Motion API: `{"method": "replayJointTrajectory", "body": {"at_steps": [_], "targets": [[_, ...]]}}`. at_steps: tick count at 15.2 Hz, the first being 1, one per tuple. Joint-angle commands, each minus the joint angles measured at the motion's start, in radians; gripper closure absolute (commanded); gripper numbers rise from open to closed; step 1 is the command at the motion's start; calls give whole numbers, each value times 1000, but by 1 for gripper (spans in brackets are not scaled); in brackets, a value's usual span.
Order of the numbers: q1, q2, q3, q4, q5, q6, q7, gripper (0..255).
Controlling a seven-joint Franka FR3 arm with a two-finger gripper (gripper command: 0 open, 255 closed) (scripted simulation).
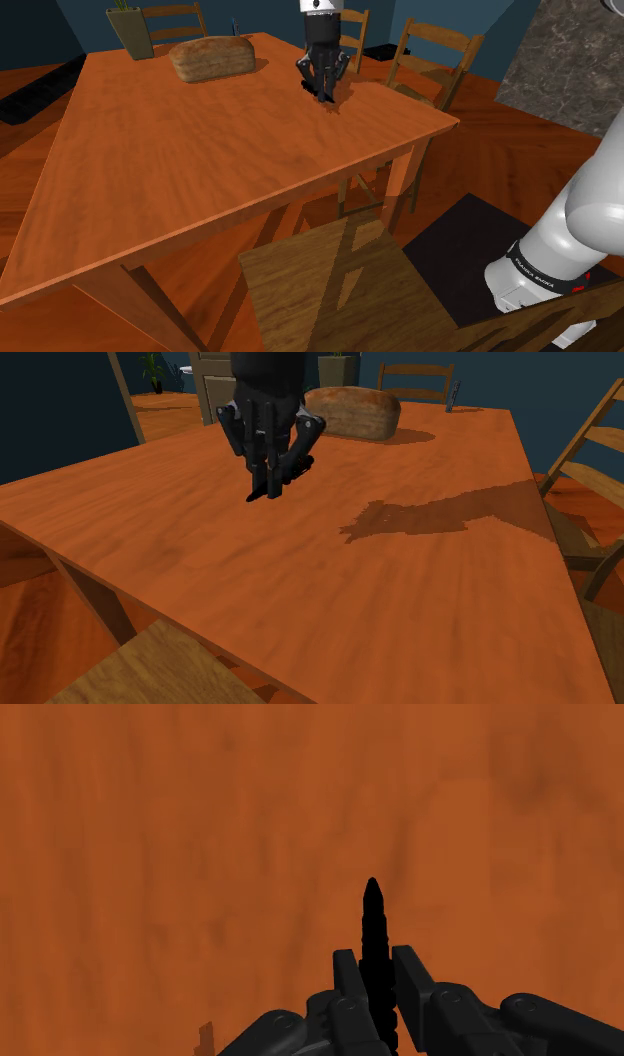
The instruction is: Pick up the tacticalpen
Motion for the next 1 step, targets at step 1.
{"method": "replayJointTrajectory", "body": {"at_steps": [1], "targets": [[0, 3, 0, 9, -1, -7, 0, 255]]}}
